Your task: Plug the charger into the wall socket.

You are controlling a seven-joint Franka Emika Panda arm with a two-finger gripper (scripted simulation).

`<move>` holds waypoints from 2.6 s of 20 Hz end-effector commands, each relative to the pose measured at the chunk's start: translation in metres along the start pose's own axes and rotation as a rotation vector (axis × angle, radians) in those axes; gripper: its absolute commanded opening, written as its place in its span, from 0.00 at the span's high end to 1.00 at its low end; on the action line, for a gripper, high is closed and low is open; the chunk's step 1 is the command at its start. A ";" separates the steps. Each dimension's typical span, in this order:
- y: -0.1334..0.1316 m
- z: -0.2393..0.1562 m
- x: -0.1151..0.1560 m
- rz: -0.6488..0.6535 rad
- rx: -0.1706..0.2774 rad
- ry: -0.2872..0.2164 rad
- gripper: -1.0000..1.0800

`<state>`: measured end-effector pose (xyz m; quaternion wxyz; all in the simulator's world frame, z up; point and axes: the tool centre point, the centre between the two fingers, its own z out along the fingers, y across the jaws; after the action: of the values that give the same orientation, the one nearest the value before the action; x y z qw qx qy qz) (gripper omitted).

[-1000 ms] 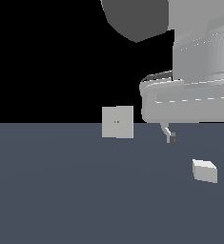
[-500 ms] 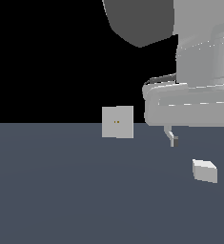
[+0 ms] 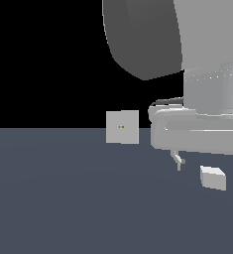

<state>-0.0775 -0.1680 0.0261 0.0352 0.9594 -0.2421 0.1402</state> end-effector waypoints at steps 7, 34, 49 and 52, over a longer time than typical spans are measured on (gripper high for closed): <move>0.000 0.014 -0.004 0.000 0.000 0.001 1.00; -0.074 -0.017 0.008 -0.040 0.014 0.002 1.00; -0.191 -0.065 0.022 -0.107 0.031 0.002 1.00; -0.201 -0.069 0.024 -0.112 0.033 0.002 1.00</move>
<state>0.0178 0.0037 0.0970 0.0273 0.9716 -0.1862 0.1432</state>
